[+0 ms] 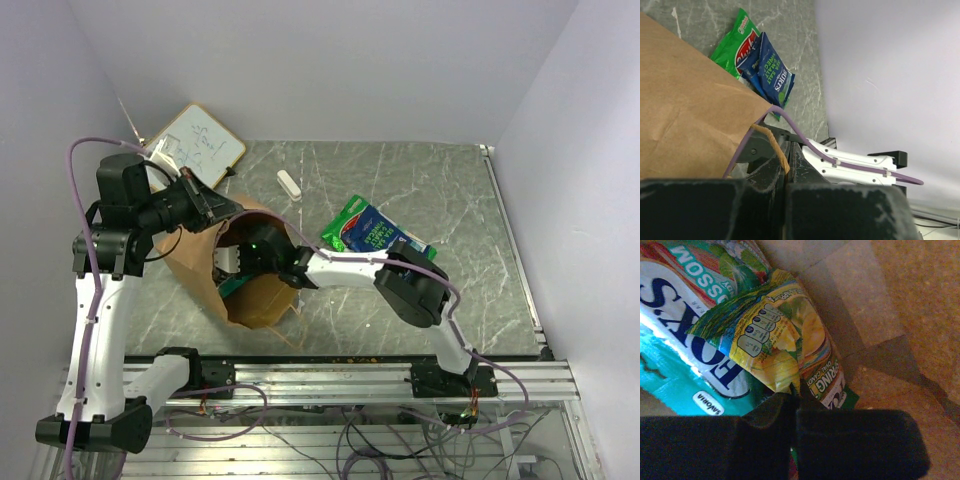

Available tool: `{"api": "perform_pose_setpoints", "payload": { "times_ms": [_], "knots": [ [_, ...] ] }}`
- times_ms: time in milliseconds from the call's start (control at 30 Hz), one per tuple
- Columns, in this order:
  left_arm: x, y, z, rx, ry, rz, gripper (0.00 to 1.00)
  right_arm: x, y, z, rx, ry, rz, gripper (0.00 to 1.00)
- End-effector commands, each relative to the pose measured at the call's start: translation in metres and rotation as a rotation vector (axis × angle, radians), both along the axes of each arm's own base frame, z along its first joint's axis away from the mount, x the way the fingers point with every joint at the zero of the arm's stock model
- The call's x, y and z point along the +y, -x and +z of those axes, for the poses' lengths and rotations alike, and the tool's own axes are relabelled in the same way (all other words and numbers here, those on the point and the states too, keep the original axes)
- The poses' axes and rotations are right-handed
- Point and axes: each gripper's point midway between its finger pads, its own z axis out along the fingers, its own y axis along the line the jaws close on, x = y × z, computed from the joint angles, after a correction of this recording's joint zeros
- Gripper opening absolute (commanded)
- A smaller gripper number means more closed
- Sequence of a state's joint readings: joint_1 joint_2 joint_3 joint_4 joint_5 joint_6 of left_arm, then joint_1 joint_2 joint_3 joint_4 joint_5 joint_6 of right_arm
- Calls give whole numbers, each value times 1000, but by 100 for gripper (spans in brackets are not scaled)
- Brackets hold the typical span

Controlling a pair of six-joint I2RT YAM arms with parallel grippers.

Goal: Take the snacks out of the paper bag
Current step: Take out the snack from the paper bag.

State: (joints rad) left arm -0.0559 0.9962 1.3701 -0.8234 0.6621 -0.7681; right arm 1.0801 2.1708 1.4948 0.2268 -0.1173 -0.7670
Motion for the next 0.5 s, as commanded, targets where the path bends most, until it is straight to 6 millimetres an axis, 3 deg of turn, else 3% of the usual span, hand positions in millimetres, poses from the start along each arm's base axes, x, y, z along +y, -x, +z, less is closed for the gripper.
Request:
{"api": "perform_pose_setpoints", "payload": {
  "times_ms": [0,200,467],
  "knots": [
    [7,2,13,-42,-17,53,7,-3,10,50,25,-100,-10,0],
    [11,3,12,-45,-30,80,7,-13,15,82,66,-153,-47,0],
    [14,-2,16,-55,-41,97,7,-29,37,102,172,-213,-74,0]
  ]
}}
